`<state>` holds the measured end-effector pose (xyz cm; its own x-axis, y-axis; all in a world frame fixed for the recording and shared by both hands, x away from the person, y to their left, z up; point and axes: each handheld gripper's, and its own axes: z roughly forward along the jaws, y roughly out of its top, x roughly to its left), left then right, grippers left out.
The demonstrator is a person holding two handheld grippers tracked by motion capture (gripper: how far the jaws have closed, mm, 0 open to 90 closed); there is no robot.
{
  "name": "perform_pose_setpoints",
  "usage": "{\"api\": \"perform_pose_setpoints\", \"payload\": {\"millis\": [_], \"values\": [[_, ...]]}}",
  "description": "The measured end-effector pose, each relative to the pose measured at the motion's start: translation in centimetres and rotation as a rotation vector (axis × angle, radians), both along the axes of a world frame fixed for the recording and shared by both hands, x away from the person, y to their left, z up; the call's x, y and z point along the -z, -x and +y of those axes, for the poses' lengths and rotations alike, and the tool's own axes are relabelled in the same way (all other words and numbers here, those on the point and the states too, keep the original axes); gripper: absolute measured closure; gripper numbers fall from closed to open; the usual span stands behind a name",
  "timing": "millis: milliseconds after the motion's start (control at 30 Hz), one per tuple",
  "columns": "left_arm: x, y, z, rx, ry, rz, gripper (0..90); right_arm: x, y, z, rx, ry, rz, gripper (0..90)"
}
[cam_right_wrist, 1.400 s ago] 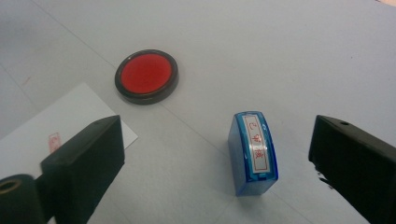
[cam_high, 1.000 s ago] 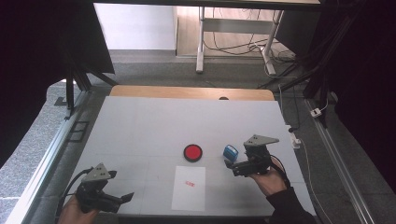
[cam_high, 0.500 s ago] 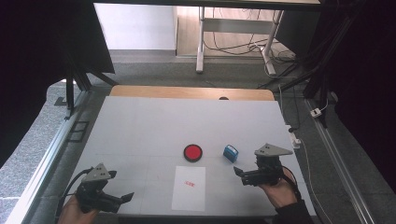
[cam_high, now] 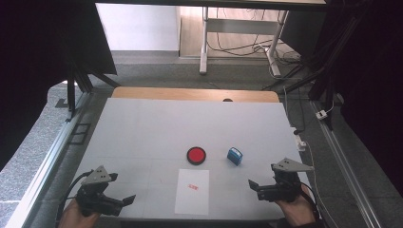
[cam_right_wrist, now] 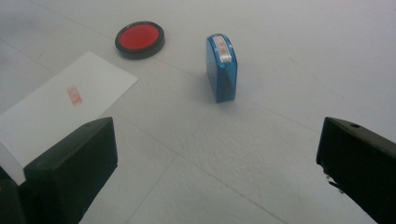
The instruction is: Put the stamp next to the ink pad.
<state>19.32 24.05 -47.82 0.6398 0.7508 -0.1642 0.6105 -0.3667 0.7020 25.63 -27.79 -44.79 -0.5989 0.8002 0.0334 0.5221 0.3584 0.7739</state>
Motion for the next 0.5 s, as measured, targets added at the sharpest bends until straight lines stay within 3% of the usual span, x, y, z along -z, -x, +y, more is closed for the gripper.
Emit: {"api": "perform_pose_setpoints", "payload": {"millis": [333,500], "values": [[0.0,0.1,0.0,-0.007,-0.006,0.002,0.0,1.1,1.1,-1.2,0.027,0.016,0.088,0.0],[0.0,0.0,0.0,-0.009,-0.002,0.008,0.0,1.2,1.0,-1.3,0.033,0.016,0.092,0.0]]}}
